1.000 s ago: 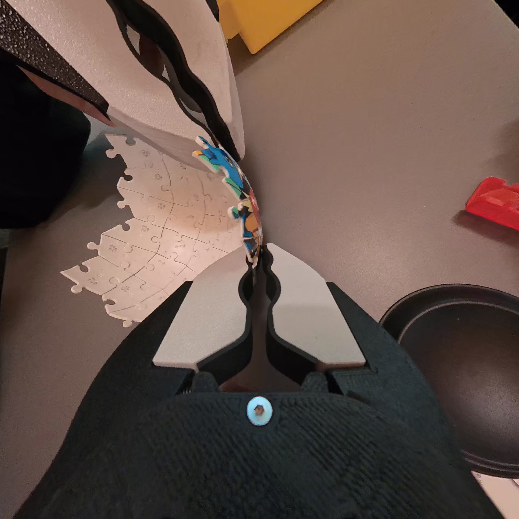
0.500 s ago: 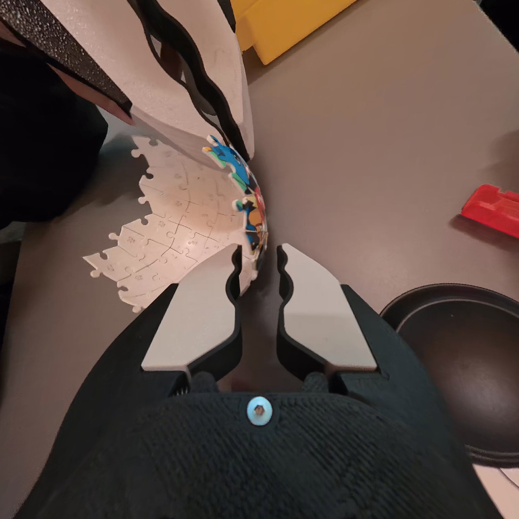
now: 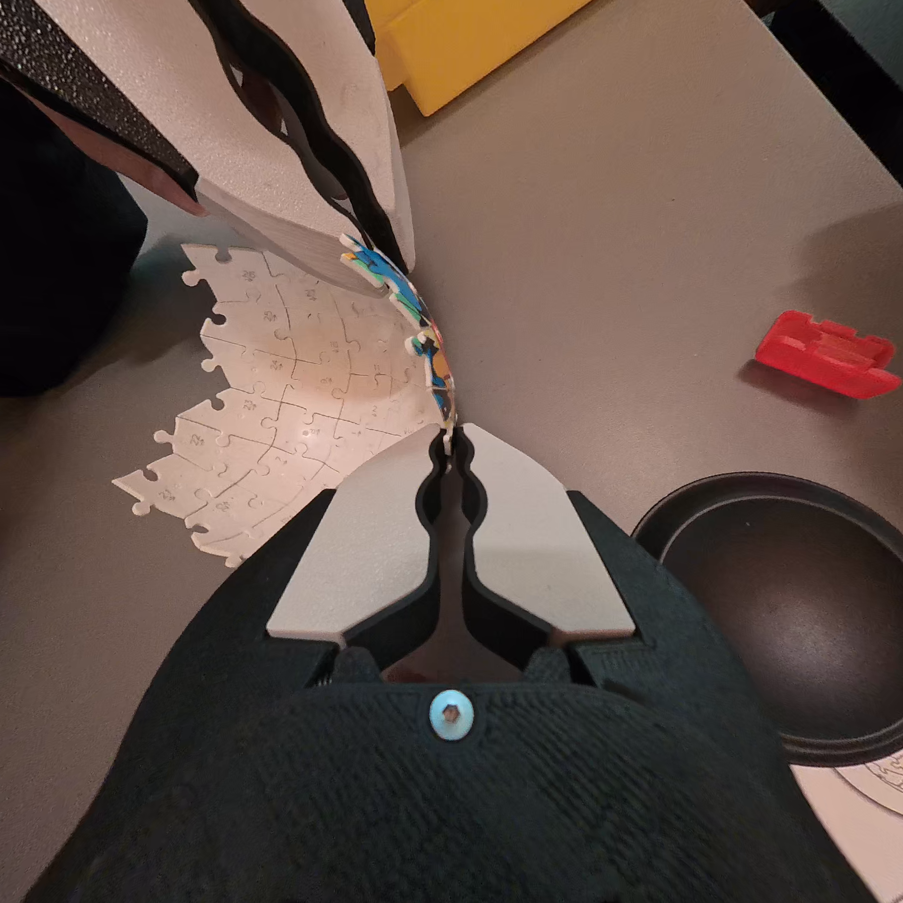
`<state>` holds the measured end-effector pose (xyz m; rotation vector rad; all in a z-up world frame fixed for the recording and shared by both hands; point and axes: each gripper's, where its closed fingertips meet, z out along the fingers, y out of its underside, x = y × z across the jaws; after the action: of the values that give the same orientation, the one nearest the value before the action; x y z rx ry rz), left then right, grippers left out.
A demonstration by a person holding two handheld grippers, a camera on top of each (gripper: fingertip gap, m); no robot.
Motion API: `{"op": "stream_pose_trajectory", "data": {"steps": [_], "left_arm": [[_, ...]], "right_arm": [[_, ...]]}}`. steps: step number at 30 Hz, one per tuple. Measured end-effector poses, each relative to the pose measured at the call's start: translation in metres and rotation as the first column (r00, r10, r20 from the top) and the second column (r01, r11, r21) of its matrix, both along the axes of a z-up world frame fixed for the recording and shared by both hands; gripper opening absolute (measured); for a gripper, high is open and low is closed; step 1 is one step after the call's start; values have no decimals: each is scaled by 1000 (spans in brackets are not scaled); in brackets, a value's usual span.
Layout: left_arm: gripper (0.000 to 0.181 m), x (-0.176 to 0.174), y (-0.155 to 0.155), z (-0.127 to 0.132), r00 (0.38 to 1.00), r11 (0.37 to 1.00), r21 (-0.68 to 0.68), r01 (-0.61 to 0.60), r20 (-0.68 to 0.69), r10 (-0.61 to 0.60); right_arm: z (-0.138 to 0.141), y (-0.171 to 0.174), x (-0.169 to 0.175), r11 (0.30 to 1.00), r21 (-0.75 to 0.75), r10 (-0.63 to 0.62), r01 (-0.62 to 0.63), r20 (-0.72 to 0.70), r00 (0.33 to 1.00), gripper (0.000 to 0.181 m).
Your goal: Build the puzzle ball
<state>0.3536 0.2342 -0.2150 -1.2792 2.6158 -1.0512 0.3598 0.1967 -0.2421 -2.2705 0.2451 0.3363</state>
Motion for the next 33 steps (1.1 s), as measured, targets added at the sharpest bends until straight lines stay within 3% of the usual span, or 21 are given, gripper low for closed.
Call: {"op": "stream_pose_trajectory", "data": {"steps": [4,7,13,33], "left_arm": [[6,1,1,1,1000,1000,-5,-11,2,11],[6,1,0,2,1000,1000,-13,-9,0,9],[6,2,2,2,1000,1000,-6,-18,4,18],[6,2,-2,4,1000,999,-28,-15,6,15]], "right_arm": [[1,2,3,1000,18,-14,14,5,1000,4],[1,5,5,999,32,-43,43,9,999,31],[2,11,3,997,60,-46,45,21,999,8],[3,12,3,995,95,-38,38,5,999,6]]}}
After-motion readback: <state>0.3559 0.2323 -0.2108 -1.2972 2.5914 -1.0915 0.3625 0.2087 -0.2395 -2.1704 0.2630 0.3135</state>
